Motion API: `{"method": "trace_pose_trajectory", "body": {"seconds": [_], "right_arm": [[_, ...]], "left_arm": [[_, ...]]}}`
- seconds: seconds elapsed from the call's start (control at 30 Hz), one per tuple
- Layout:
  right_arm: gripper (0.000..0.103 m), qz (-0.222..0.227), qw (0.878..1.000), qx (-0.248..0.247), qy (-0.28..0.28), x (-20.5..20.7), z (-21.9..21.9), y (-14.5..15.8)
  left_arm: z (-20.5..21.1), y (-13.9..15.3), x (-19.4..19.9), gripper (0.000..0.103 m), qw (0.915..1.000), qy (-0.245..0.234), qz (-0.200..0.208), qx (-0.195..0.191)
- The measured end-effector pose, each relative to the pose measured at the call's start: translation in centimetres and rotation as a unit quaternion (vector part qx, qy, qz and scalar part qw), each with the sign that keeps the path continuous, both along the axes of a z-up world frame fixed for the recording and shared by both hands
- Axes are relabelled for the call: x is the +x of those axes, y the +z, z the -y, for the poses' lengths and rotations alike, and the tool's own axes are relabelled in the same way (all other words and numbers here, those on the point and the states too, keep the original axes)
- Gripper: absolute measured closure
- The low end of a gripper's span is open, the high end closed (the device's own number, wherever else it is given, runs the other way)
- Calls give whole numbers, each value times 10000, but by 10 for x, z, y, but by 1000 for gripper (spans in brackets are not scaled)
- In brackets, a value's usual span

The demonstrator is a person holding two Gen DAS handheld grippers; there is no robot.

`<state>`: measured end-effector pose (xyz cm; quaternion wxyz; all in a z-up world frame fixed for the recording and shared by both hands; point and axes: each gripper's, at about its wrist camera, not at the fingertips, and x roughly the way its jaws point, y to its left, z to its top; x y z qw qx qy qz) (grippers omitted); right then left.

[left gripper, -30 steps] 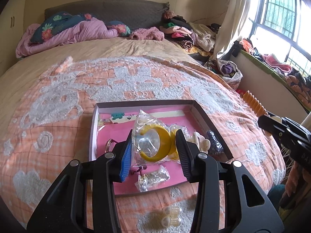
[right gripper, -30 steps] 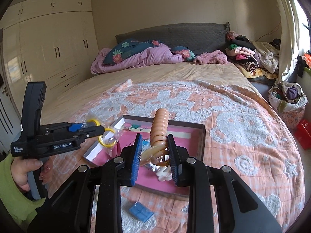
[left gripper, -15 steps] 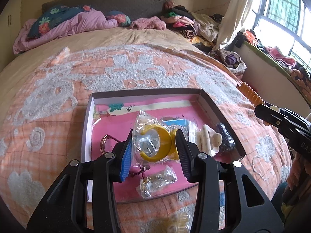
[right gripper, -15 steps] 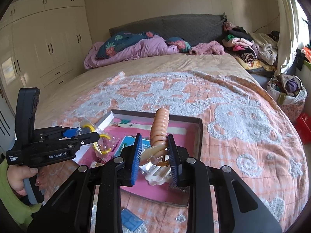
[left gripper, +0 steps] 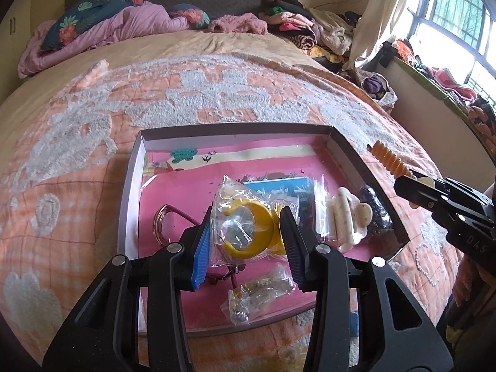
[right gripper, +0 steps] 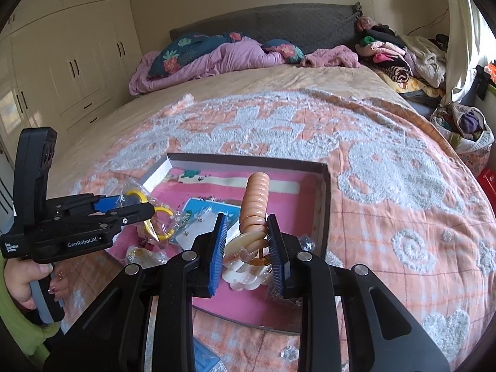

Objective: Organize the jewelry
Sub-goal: 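Release the bangle bag with the left tool while the right tool releases the hair tie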

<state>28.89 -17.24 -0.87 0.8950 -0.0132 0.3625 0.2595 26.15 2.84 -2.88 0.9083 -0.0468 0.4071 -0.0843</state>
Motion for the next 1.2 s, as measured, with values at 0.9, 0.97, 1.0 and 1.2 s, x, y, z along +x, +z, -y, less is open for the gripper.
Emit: {"method": "trace_pose_trajectory", "body": {"seconds": [0.9,0.97,1.0,1.2], "right_arm": [[78,-309,9994,-127,92,4,-11,-29],[78,-334,9993,-134,121,5,-13,-31],[78,-345,9992,-143,132,6,-14,-32],[78,-478,9985,-175,180,10,-20,-43]], "left_arm": [[9,-20,7,71,9996,-157,-194,-110],[9,-21,7,71,9996,-160,-216,-110],[9,-22,7,71,9996,-161,-225,-108],[7,-24,6,71,9995,-140,-276,-105]]}}
